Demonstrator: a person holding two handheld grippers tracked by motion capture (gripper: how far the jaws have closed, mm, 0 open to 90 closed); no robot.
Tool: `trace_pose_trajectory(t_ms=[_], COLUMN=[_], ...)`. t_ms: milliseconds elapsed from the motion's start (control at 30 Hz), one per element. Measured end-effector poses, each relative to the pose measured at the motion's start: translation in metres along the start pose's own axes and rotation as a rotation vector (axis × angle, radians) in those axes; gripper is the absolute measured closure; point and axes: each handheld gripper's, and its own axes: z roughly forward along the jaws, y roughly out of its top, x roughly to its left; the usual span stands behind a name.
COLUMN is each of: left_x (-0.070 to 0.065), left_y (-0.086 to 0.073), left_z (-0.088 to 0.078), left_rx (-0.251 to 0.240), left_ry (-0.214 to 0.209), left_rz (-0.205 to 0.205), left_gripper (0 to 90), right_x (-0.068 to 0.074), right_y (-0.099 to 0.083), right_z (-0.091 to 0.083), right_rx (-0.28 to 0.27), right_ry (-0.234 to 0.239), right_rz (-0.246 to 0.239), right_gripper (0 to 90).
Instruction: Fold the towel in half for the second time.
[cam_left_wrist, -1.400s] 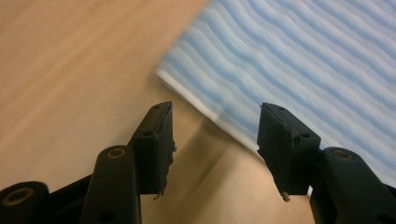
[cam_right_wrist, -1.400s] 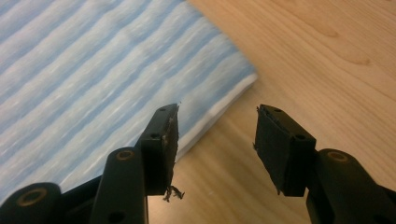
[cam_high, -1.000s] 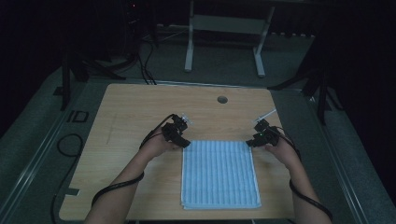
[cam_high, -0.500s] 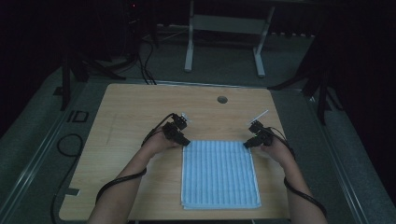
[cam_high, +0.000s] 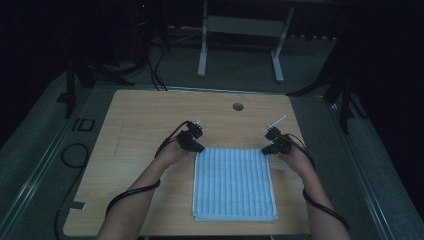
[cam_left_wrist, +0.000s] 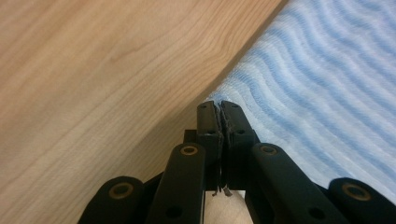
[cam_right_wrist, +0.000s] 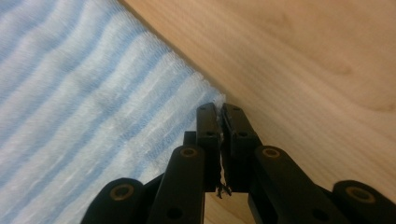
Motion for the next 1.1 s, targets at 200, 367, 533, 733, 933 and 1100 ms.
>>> trace_pose_trajectory(t_ms=[200,367,533,733,933,1100], left_x=[0.003,-0.001,-0.018,-0.057,-0.088,-0.106], left_y=[0.0,-0.004,-0.017,-0.043,-0.067,-0.081], left_z=[-0.024,-0.047,-0.065,-0.085,-0.095,-0.096], left_rx=[-0.057,-0.112,-0.137,-0.181,-0.181,-0.158], left_ry=[0.026,0.035,0.011,-0.02,-0.049,-0.106], left_rz=[-0.006,0.002,0.052,0.142,0.217,0.253], left_gripper=[87.1,87.0,87.0,86.9,86.8,86.7], right_x=[0.006,0.015,0.028,0.049,0.081,0.106], right_y=[0.012,0.014,-0.001,-0.036,-0.076,-0.108], right_z=[-0.02,-0.04,-0.057,-0.076,-0.089,-0.095], right_rx=[-0.054,-0.12,-0.16,-0.215,-0.231,-0.242], right_ry=[-0.021,-0.021,-0.019,-0.02,-0.024,0.002], right_rz=[-0.025,-0.053,-0.083,-0.13,-0.184,-0.203], right_gripper=[86.3,86.3,86.9,86.9,86.9,86.9])
